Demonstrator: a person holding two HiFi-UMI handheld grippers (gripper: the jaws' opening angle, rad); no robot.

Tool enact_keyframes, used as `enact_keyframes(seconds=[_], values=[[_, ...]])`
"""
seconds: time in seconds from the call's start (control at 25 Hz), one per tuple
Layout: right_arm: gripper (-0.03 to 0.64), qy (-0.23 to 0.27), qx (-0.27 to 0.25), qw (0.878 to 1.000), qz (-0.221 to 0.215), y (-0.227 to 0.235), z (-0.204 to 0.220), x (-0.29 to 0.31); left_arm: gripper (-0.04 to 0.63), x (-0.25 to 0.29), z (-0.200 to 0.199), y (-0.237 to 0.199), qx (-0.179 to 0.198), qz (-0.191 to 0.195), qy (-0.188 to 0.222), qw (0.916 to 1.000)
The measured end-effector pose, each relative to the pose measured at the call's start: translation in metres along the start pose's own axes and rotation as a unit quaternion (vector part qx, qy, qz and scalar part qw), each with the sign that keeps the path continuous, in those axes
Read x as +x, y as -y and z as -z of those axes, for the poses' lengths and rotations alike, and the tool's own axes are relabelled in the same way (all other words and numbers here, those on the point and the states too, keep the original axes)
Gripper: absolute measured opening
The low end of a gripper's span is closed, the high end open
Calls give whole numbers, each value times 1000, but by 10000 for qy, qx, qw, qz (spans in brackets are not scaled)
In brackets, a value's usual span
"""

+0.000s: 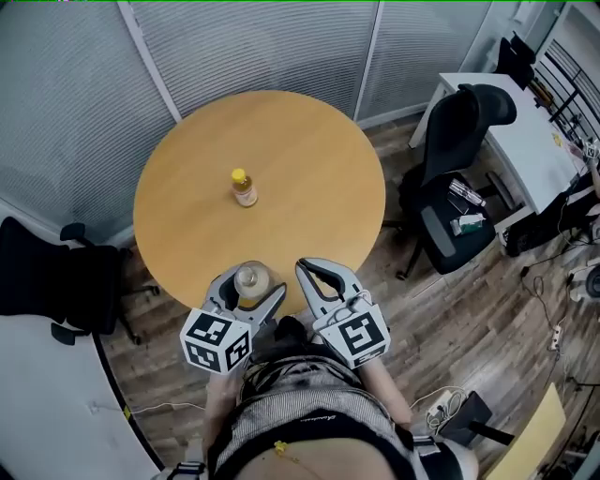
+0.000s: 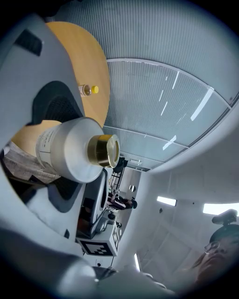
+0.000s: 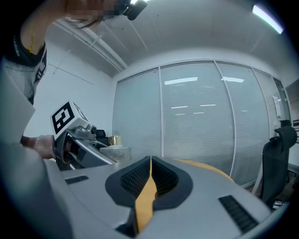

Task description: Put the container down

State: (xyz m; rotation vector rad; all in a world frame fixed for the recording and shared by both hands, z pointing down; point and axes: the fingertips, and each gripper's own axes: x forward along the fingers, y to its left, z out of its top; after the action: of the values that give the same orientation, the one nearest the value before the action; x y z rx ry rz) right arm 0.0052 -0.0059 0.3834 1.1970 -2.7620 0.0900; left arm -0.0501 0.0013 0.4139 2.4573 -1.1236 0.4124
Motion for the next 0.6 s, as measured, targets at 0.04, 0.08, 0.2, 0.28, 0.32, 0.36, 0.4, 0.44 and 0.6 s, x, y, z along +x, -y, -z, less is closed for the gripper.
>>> enact_keyframes(seconds=[0.04, 0.08, 0.2, 0.28, 0.32, 0.36, 0.4, 0.44, 0.6], values=[[25, -16, 91, 9999, 39, 2, -1, 6, 347, 2, -3, -6, 16, 2, -4, 10000], [25, -30, 154, 9999, 61, 3, -2, 13, 347, 3, -5, -13, 24, 4, -11, 10000], [25, -61, 117, 9999, 41, 8, -1, 33, 347, 9, -8, -31, 5, 9, -41, 10000], [25, -98, 187, 9998, 33, 9, 0, 44, 347, 12, -8, -41, -30, 2, -55, 10000], [25, -116, 201, 9997, 15, 9, 0, 49, 347, 14, -9, -45, -49, -3, -57, 10000], [25, -131, 174, 9998, -16, 10, 1, 54, 347, 15, -9, -50, -68, -8, -61, 10000], [25, -142, 110, 9998, -56, 10, 1, 59, 347, 16, -10, -54, -85, -14, -68, 9999], [25, -150, 46, 9998, -92, 12, 2, 64, 347, 17, -11, -58, -103, -21, -73, 9999], [25, -209, 129, 9997, -90, 17, 4, 79, 347, 24, -13, -72, -166, -45, -81, 9998]])
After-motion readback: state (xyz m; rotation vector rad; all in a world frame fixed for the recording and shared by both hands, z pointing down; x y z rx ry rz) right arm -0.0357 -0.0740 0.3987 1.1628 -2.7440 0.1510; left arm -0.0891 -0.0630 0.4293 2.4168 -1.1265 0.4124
